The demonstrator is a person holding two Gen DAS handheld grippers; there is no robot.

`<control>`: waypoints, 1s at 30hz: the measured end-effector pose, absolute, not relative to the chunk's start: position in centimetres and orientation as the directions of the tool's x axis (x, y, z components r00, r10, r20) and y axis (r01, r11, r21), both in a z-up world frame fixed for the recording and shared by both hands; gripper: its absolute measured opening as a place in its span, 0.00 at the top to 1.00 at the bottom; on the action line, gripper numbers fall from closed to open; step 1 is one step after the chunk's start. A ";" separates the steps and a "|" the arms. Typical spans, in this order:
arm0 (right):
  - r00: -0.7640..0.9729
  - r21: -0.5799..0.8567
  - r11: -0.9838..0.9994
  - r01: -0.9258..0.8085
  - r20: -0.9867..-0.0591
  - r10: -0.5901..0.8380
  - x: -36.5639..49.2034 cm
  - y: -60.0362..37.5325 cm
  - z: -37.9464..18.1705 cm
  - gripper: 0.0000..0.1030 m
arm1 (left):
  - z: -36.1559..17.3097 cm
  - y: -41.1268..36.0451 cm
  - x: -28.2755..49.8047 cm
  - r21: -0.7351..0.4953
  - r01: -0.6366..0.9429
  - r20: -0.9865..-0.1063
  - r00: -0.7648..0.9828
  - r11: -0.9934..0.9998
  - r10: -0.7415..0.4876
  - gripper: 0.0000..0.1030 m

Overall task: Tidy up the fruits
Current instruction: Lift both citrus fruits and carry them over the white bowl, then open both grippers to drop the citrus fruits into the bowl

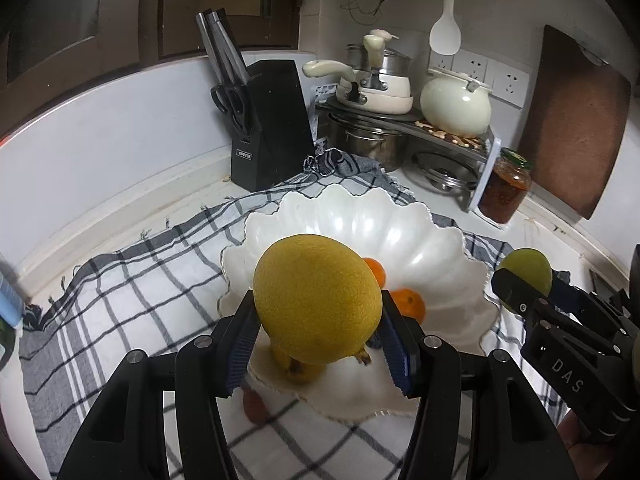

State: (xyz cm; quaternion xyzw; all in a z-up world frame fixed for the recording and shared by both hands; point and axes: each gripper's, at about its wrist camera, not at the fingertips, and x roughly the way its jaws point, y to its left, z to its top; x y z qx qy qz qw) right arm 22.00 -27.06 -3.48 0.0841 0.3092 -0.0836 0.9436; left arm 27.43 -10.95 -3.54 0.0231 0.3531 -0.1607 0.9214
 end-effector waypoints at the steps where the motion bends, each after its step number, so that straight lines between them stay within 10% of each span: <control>1: 0.792 0.109 0.971 0.212 -0.602 -0.105 22.5 -27.1 -3.7 0.52 | -3.7 -11.0 27.9 -0.069 0.308 -0.661 0.698 0.949 -0.275 0.46; 30: 0.715 0.084 0.955 0.283 -0.682 -0.152 27.9 -28.9 -7.4 0.52 | -8.2 -12.3 33.7 -0.062 0.255 -0.728 0.650 0.965 -0.218 0.43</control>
